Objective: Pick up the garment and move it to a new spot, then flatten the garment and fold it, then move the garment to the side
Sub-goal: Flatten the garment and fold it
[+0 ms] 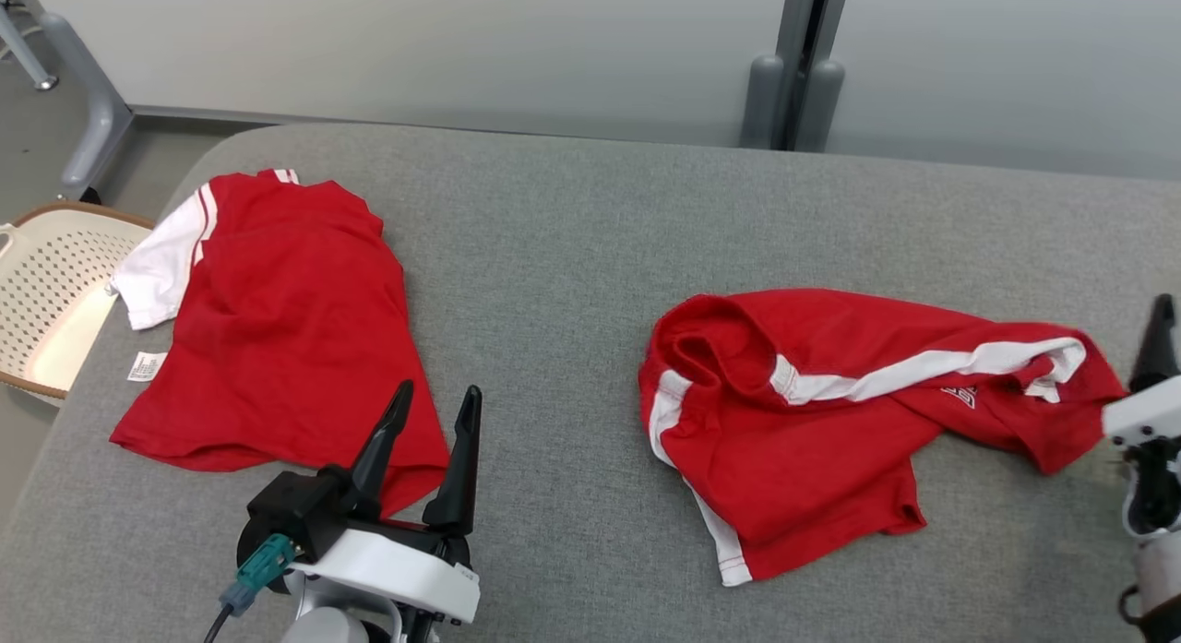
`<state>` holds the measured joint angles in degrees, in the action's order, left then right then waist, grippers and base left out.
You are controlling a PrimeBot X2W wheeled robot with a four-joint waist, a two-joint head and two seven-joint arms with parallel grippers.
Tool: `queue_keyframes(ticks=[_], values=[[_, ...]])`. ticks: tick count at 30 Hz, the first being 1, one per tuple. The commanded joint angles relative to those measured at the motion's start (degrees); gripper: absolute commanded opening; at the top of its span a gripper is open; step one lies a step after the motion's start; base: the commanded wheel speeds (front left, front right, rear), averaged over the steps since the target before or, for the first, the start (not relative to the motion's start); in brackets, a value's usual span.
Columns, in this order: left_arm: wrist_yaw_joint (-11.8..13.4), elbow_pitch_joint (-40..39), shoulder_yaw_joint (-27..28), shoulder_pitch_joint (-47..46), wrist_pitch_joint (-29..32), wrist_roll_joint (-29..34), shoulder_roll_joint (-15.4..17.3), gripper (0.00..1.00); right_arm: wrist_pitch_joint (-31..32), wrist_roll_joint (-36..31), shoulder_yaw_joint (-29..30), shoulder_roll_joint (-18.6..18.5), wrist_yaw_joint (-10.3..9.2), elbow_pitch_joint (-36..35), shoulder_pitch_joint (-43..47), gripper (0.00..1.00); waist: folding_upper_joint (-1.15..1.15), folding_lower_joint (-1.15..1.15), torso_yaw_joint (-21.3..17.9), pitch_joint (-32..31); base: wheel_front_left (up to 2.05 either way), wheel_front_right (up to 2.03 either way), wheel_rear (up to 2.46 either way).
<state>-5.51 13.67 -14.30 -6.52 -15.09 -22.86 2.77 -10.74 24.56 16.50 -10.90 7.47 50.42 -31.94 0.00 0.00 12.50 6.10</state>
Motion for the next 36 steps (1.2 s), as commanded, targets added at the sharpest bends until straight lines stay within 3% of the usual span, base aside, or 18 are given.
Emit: queue_keyframes(ticks=[1,5,9,15,20,23,31,36], values=[[-0.3,0.2,0.1,-1.1,-0.1,0.2,0.3,1.0,-1.3,-3.1,2.2,-1.2,0.03,3.1,-1.8,1.0,0.0,0.0,-0.5,1.1,0.0,0.0,0.0],[-0.5,0.5,0.0,-1.5,-0.1,0.1,0.2,1.0,-3.7,-6.5,7.5,-0.8,0.03,7.1,-4.2,1.0,0.0,0.0,-1.2,1.6,0.0,0.0,0.0],[-0.4,0.5,0.3,-1.6,-0.1,0.2,0.2,1.0,-4.5,-8.3,6.5,2.2,0.03,4.1,-3.4,1.0,0.0,0.0,-2.2,1.0,0.0,0.0,0.0],[-0.3,-0.7,1.4,-0.3,-0.1,-0.1,0.2,1.0,-4.5,-5.7,-2.6,6.8,0.03,-12.9,4.3,1.0,0.0,0.0,-4.0,-1.2,0.0,0.0,0.0],[0.1,-1.8,1.5,0.2,-0.1,-0.6,0.2,1.0,-4.5,-5.1,-11.7,7.6,0.02,-27.4,14.8,1.0,0.0,0.0,-5.1,-3.1,0.0,0.0,0.0],[0.3,-2.0,1.3,1.2,-0.1,-0.4,0.2,1.0,-4.4,-4.5,-15.1,7.8,0.02,-32.1,21.0,1.0,0.0,0.0,-5.7,-4.4,0.0,0.0,0.0],[0.9,-2.2,0.4,2.6,-0.1,-0.6,0.2,1.0,-4.4,-3.8,-18.7,7.9,0.02,-36.5,30.2,1.0,0.0,0.0,-6.5,-5.9,0.0,0.0,0.0],[1.1,-2.2,0.1,3.0,-0.1,-1.0,0.2,1.0,-2.8,-2.1,-21.0,7.9,0.02,-34.5,31.9,1.0,0.0,0.0,-6.5,-5.7,0.0,0.0,0.0]])
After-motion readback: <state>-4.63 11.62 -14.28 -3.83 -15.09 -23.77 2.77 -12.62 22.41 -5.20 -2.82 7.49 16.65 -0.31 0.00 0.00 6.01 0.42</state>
